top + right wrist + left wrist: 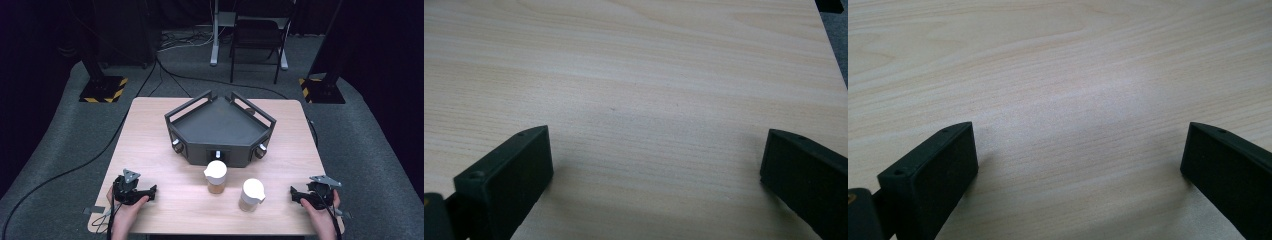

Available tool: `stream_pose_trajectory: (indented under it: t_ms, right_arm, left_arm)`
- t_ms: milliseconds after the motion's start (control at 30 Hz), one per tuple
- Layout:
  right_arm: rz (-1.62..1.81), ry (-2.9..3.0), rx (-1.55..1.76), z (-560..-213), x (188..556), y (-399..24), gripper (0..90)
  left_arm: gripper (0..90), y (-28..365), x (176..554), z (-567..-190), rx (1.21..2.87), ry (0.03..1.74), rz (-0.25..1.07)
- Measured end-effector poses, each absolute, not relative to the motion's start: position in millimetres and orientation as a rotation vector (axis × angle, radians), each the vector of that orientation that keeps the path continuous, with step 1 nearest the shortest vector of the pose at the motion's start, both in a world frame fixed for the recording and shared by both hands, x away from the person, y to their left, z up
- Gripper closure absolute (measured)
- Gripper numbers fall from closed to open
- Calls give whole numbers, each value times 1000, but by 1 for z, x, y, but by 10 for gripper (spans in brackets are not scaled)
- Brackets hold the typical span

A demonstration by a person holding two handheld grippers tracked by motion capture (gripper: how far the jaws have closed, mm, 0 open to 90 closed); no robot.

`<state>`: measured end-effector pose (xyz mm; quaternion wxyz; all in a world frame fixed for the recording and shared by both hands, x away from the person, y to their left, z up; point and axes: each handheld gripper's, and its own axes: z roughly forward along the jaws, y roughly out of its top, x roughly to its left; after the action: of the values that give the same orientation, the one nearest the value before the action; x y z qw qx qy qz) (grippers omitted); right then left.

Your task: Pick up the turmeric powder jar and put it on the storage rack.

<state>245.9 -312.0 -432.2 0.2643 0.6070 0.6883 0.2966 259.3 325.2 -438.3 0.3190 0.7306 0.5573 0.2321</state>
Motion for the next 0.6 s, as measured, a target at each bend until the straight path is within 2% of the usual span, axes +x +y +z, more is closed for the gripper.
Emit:
stream_pose_trajectory:
  t_ms: [600]
  right_arm:
    - [803, 1864, 1639, -432, 247, -312, 0]
  left_arm:
    - [17, 326, 259, -439, 1922, 1462, 609]
